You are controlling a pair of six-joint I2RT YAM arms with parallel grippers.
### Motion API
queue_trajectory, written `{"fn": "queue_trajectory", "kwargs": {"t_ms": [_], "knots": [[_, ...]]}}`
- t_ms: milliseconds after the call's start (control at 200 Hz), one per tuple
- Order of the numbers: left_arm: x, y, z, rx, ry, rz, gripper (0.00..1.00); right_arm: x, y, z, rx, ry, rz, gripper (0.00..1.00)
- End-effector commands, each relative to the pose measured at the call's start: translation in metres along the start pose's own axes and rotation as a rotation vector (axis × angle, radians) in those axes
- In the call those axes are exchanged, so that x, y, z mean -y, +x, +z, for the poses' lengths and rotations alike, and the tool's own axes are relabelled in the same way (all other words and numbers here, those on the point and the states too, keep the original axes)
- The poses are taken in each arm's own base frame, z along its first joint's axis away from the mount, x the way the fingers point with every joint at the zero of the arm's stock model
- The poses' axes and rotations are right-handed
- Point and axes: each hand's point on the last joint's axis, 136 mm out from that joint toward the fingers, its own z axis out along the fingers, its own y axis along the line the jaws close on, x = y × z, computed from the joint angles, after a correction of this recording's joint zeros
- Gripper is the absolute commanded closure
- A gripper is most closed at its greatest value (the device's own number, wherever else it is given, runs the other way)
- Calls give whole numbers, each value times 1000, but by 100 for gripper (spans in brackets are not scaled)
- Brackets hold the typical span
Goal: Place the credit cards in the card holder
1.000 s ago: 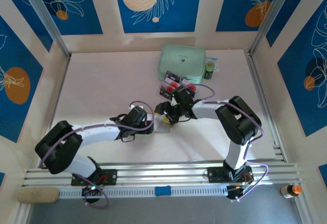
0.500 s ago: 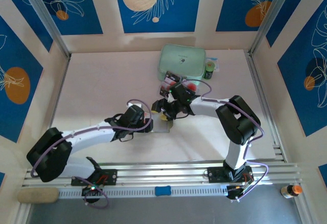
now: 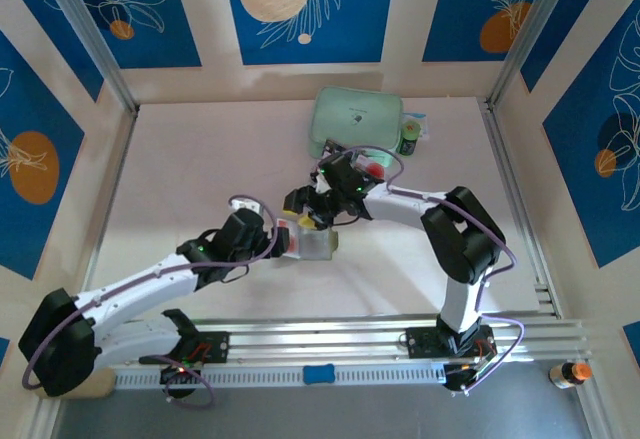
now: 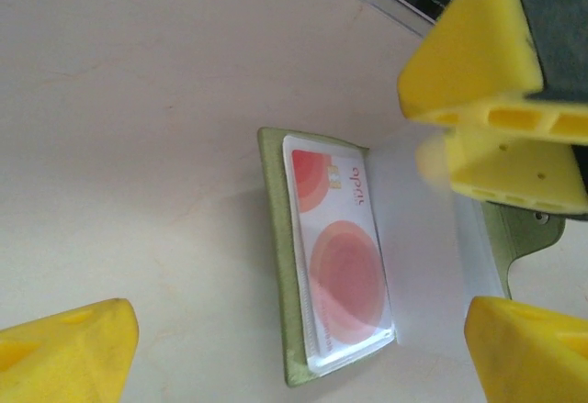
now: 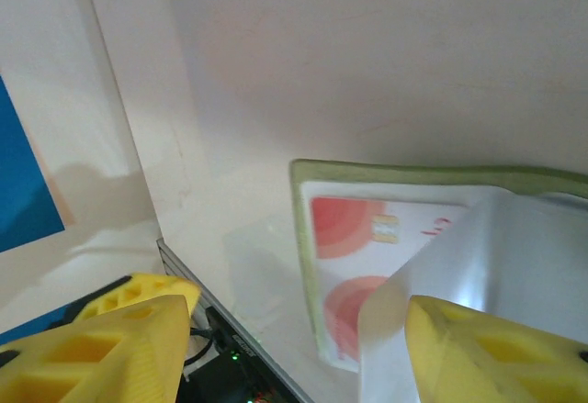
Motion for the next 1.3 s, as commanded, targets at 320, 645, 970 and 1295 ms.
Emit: {"fn": "queue_trajectory", "kwargs": {"t_ms": [320, 645, 970, 1295], "knots": [[-31, 16, -7, -9, -85, -20, 7, -1, -7, 55, -98, 23, 30, 36], [-34, 23, 4, -33, -99, -12, 7, 0, -6, 52, -104, 13, 32, 36], [-25, 21, 31, -75, -112, 32, 7, -3, -6, 48, -102, -4, 40, 36], [-37, 28, 50, -107, -176, 48, 6, -13, -9, 36, -94, -27, 29, 36]]}}
